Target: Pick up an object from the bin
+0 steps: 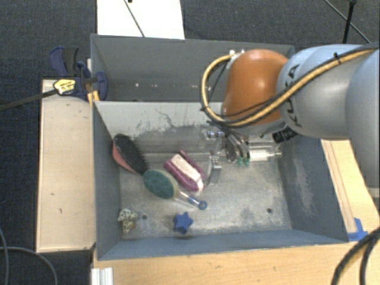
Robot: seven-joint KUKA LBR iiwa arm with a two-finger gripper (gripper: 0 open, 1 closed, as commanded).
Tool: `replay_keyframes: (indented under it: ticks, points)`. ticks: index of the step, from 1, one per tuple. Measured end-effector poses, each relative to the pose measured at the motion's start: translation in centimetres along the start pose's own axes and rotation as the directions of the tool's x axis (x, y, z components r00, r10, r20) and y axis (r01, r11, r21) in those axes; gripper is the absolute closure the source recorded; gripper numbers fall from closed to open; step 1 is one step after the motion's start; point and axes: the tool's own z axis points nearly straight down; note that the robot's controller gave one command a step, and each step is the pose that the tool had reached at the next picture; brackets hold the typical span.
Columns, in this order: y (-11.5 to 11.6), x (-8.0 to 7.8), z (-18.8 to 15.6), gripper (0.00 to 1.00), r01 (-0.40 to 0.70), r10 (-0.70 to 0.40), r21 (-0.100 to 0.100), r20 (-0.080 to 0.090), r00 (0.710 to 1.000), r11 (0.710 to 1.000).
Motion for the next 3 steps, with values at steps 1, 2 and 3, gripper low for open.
replay_keyframes:
  ticks: [1,2,3]
  points:
    - [4.34,7.0,7.98,0.0,0.442,-0.442,-0.003,-0.008,0.897,0.897]
    - [4.23,6.75,7.75,1.0,0.436,-0.436,-0.001,-0.003,0.9,0.9]
    - [4.23,6.75,7.76,0.0,0.434,-0.434,-0.001,-0.003,0.901,0.901]
